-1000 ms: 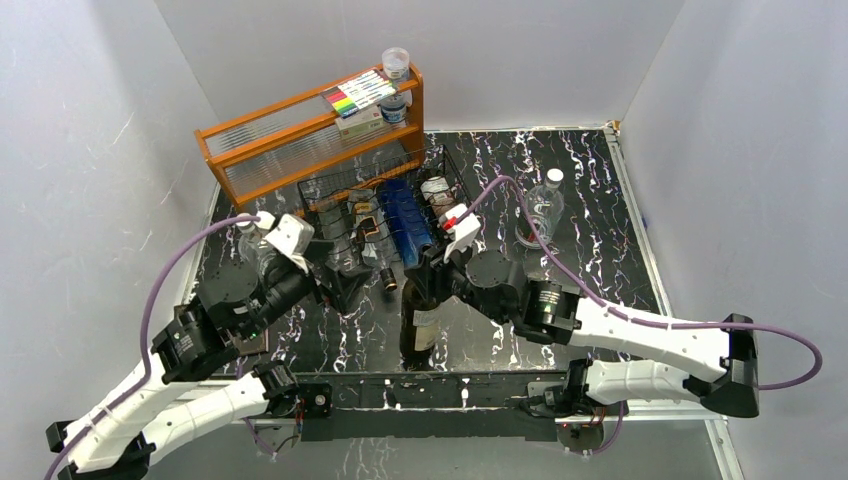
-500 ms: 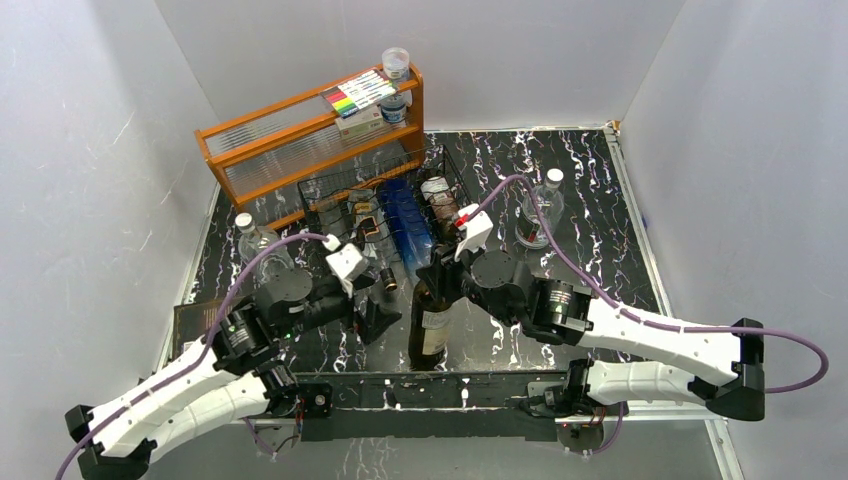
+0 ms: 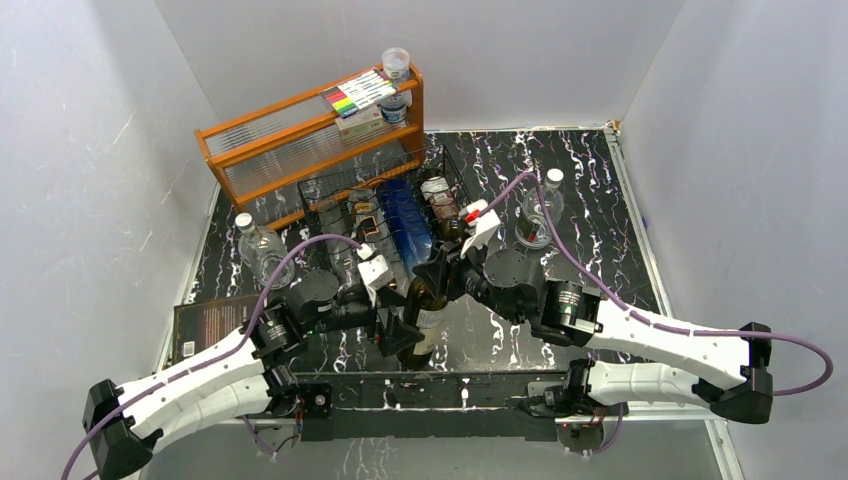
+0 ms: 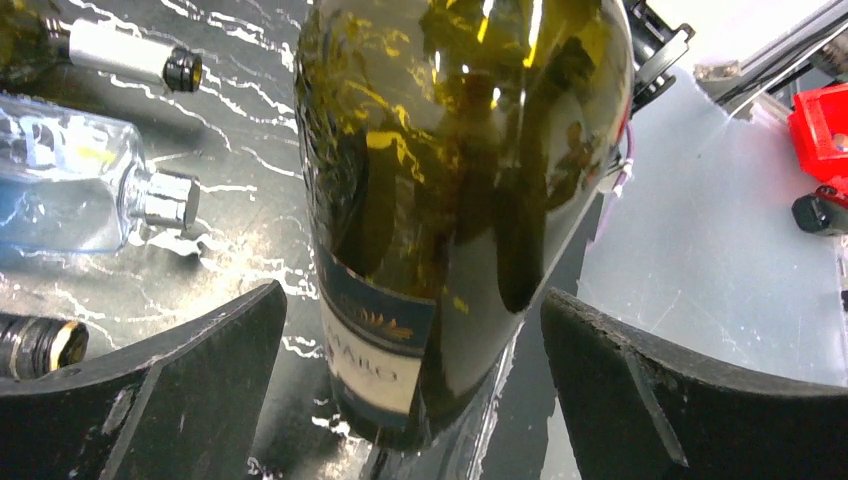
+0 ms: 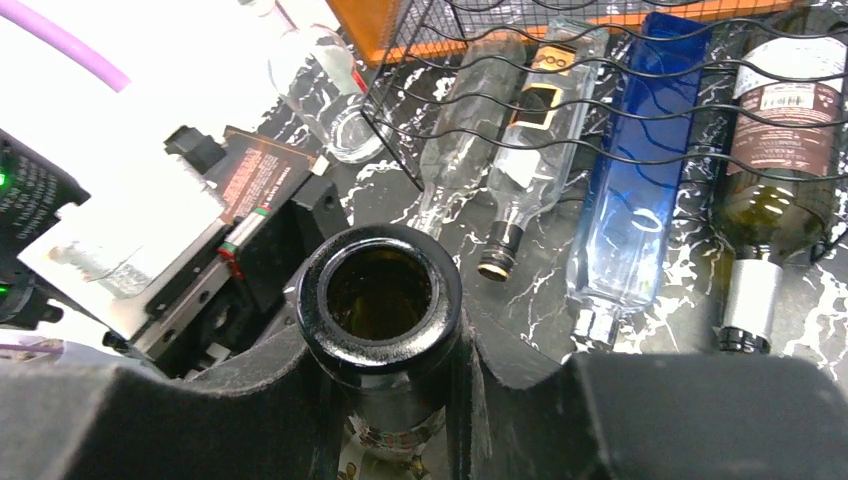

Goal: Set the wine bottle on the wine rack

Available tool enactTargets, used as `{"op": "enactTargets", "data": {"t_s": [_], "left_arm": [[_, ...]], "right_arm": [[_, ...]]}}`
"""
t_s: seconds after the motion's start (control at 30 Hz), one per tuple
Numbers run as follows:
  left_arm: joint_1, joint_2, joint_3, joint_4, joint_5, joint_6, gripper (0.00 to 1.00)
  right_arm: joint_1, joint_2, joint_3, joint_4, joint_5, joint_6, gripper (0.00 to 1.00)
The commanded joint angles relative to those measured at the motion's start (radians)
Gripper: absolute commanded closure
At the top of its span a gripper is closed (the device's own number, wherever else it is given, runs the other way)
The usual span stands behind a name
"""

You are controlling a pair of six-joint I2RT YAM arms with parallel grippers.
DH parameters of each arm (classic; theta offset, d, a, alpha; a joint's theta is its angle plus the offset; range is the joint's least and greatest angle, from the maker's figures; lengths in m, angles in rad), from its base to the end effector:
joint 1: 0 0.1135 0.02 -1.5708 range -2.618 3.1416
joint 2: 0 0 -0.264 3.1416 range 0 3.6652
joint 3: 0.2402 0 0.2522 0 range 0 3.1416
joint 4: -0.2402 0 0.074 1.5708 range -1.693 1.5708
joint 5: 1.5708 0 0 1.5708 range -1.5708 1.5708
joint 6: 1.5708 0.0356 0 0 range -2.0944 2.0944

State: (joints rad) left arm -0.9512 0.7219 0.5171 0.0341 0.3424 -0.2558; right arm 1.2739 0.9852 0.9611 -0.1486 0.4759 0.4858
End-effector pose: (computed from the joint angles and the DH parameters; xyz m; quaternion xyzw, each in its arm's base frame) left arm 0.0947 -0.1534 0.2786 0.3600 0.6711 -0.4676 0.4487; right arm 0.0813 0.2099 0.3694 -0.1455 0.7451 0.3669 0.5376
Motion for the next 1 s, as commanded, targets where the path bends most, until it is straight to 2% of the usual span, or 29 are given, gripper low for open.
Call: {"op": "enactTargets", "data": {"t_s": [0.0,0.27,0.43,0.57,0.63,0.67,0.73,0.77,0.83,0.9,0.97], "left_arm": [[0.003,0.015,-0.028,0.185,0.029,-0.051,0.02],[0.002,0.066,-0.095,0.307,0.073,-0.116,0.05],[0.003,0.040,-0.115,0.359,0.063,-0.121,0.16],[0.002,0.006,-0.127,0.366,0.035,-0.100,0.38],[0.003,-0.007,-0.131,0.362,0.019,-0.087,0.53],[0.003,-0.012,-0.132,0.362,0.021,-0.075,0.62],[0.002,-0.017,-0.127,0.349,0.032,-0.034,0.93],[0.002,-0.019,-0.118,0.329,0.018,-0.013,1.00],[0.003,-0.025,-0.094,0.280,-0.020,0.043,1.00],[0.003,-0.023,-0.049,0.218,-0.071,0.117,1.00],[0.003,-0.012,0.018,0.132,-0.103,0.219,1.00]], "right_arm": [[-0.001,-0.039,0.062,0.235,-0.011,0.049,1.00],[-0.001,-0.054,0.038,0.338,-0.023,0.045,1.00],[-0.001,-0.067,0.027,0.359,-0.027,0.043,1.00],[-0.001,-0.076,0.017,0.359,-0.022,0.050,1.00],[-0.002,-0.083,0.013,0.359,-0.023,0.055,1.00],[-0.002,-0.086,0.011,0.358,-0.024,0.056,1.00],[-0.001,-0.086,0.014,0.347,-0.025,0.056,1.00],[-0.001,-0.085,0.021,0.334,-0.020,0.058,1.00],[-0.001,-0.084,0.034,0.295,-0.010,0.062,1.00],[-0.001,-0.082,0.047,0.244,-0.007,0.065,0.79],[-0.001,-0.083,0.063,0.181,-0.005,0.068,0.52]]}}
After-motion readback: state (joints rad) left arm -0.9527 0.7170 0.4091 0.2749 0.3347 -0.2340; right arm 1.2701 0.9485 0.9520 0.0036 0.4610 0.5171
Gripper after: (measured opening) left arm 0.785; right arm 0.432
